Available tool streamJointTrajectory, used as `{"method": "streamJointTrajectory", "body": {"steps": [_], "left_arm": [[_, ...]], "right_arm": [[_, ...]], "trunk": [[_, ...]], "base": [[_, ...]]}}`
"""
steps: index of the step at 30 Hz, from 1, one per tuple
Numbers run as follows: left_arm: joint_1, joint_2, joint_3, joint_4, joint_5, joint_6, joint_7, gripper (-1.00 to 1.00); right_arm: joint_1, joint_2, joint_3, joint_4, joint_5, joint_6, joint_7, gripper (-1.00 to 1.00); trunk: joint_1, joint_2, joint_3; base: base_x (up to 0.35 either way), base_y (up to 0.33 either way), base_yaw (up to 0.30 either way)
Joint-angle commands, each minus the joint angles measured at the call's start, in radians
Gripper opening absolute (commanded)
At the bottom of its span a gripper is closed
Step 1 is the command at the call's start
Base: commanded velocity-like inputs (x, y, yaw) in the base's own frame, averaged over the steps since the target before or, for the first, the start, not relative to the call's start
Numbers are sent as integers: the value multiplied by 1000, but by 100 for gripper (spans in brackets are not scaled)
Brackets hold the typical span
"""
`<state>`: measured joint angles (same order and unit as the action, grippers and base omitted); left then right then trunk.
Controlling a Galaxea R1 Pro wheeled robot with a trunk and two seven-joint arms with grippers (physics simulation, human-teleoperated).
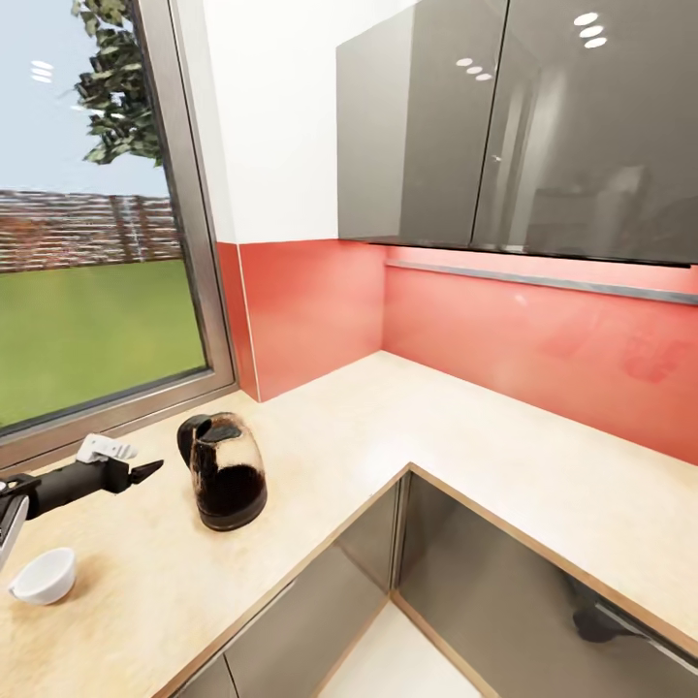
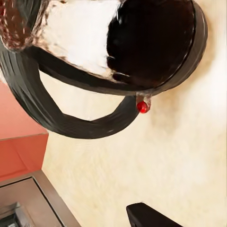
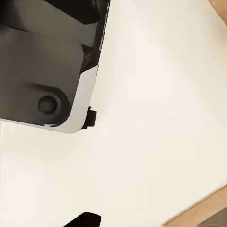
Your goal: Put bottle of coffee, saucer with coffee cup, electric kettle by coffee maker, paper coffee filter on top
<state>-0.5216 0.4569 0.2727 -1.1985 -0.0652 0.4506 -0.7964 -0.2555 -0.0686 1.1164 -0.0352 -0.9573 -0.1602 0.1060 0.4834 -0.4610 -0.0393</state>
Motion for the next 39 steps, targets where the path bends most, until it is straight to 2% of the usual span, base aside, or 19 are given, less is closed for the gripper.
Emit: {"method": "streamJointTrajectory", "body": {"steps": [1, 8, 17, 25, 39], "left_arm": [[-1, -1, 2, -1, -17, 5, -7, 100], [-1, -1, 6, -1, -34, 4, -7, 100], [-1, -1, 18, -1, -36, 3, 2, 100], [-4, -1, 19, -2, -35, 3, 52, 100], [-5, -3, 12, -3, -33, 2, 58, 100]], "right_arm": [[-1, 0, 7, 0, -11, -2, 4, 100], [-1, 0, 7, 0, -11, -2, 4, 100], [-1, 0, 7, 0, -11, -2, 4, 100], [-1, 0, 7, 0, -11, -2, 4, 100], [-1, 0, 7, 0, -11, -2, 4, 100]], "trunk": [[1, -2, -2], [1, -2, -2], [1, -2, -2], [1, -2, -2], [1, -2, -2]], "base": [[257, 0, 0], [94, 0, 0], [6, 0, 0], [0, 0, 0], [54, -18, 0]]}}
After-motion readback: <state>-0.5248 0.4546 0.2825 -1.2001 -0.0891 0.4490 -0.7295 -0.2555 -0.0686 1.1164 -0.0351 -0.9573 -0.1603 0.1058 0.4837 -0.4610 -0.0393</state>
